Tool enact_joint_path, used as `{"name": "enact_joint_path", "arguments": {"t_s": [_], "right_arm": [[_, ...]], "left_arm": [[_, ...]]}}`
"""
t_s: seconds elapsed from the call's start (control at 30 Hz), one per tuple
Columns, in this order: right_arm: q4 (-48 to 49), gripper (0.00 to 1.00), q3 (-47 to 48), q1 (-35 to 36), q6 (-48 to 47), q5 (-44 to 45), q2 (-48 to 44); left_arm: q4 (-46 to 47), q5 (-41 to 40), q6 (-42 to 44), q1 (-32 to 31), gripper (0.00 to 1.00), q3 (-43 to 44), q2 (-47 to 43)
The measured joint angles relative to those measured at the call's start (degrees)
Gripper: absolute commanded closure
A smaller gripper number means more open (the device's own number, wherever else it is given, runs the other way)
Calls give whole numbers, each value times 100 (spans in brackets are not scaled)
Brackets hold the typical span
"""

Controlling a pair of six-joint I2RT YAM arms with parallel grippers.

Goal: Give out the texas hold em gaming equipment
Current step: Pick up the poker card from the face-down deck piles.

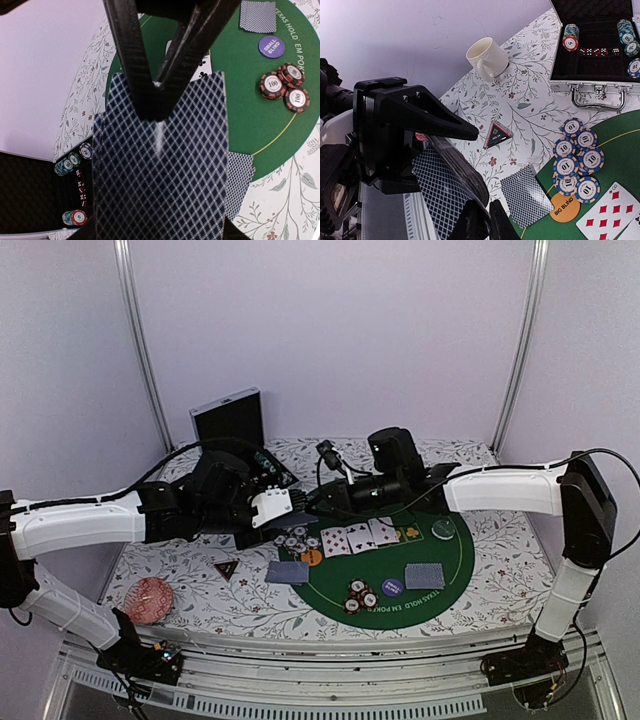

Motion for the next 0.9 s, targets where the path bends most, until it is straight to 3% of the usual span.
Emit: {"name": "enact_joint_path", "arguments": {"t_s": [0.13, 0.9], "right_arm": [[-138, 97, 0, 0, -44, -13, -103], [-621, 98, 61, 0, -140, -35, -431]], "left_arm": [[2, -9, 2, 0, 50, 0, 0], [52, -4, 2, 0, 50, 0, 0]]}}
